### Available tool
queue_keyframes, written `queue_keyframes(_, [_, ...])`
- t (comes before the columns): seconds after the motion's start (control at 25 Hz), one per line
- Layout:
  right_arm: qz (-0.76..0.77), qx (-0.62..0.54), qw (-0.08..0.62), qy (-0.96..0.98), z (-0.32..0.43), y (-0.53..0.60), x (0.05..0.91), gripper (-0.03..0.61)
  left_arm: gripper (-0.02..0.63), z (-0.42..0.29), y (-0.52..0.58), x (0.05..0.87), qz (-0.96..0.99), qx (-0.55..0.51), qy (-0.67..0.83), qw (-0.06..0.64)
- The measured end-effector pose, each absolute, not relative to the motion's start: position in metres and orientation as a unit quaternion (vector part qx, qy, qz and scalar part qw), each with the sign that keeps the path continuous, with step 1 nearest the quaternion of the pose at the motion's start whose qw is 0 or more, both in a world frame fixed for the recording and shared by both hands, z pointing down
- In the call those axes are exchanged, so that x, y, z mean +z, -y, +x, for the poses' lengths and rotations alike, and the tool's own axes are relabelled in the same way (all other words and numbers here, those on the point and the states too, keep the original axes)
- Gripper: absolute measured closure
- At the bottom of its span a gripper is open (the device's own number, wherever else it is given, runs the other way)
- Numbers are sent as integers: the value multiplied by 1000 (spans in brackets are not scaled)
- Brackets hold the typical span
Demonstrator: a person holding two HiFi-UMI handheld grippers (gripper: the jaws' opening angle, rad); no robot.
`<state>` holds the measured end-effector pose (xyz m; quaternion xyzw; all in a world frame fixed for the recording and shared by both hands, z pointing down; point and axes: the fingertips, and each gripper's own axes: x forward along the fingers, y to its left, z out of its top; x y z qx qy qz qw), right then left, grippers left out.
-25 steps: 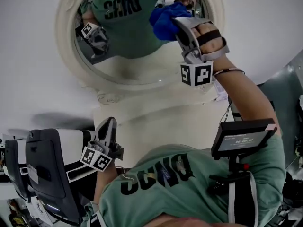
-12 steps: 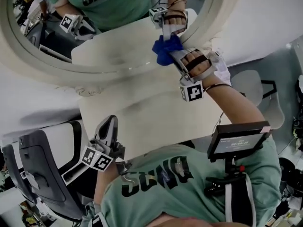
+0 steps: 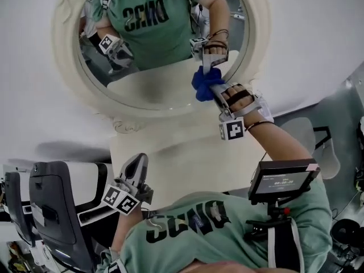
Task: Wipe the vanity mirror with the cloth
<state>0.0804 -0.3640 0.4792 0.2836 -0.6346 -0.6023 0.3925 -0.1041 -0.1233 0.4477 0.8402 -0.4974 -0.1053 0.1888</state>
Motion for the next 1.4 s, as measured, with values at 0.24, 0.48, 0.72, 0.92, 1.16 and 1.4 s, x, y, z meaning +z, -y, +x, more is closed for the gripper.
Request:
queue_keyframes(0.24, [393,-672,262,571,69,346,263,528,604,-124,114,397,850,-133,499,108])
queue_keyframes(0.48, [461,-693,245,496,88,359,144,527,604,-137,106,365,848,-151,504,65])
queue_keyframes(0.72, [451,-712,267,467,86,364,139,526,604,-151,96,359,836,-163,521,58])
queue_keyframes(0.92, [453,-711,276,462,78,380,147,526,604,-149,97,363,836,-160,521,64])
queue_keyframes(1.16, [480,-683,260,485,89,382,157,528,604,-149,99,380,836,-148,521,87])
queue_keyframes(1.4, [496,-644,280,511,129,389,215,528,604,-137,108,406,842,-124,510,122])
